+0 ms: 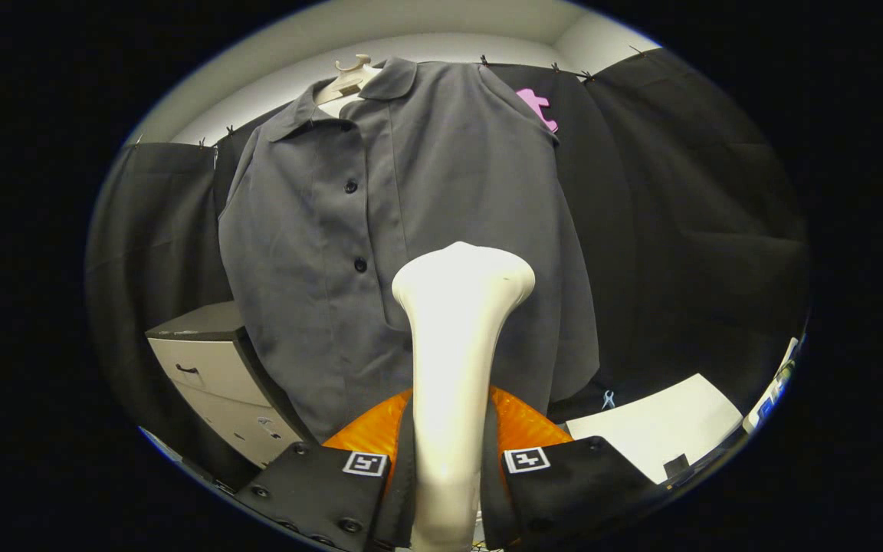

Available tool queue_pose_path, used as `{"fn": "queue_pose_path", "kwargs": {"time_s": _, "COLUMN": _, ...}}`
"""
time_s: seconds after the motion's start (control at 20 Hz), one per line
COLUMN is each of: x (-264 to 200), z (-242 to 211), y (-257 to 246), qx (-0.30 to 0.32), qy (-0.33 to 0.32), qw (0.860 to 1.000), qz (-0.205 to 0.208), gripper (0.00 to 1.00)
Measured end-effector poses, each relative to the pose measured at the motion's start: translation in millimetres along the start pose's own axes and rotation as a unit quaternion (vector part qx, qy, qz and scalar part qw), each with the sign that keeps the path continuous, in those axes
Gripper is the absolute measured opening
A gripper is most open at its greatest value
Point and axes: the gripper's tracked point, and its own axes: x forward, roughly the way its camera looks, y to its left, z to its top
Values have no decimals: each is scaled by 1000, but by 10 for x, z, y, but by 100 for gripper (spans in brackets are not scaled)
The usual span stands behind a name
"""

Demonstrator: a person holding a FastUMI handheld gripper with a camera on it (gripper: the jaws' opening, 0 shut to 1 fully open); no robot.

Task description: Iron the clothes twice with a garment steamer, once on the left side and once on the right side.

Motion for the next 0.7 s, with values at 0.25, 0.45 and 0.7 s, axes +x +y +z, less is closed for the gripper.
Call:
{"fn": "queue_pose_path", "kwargs": {"time_s": 0.25, "x": -41, "z": -287, "y": -95, "qx": 13, "qy": 23, "qw": 1000, "qz": -10, "gripper": 42}}
{"fn": "queue_pose_path", "kwargs": {"time_s": 0.45, "x": -86, "z": -491, "y": -127, "qx": 19, "qy": 38, "qw": 999, "qz": -14, "gripper": 42}}
{"fn": "queue_pose_path", "kwargs": {"time_s": 0.7, "x": -124, "z": -680, "y": -150, "qx": 27, "qy": 52, "qw": 998, "qz": -18, "gripper": 42}}
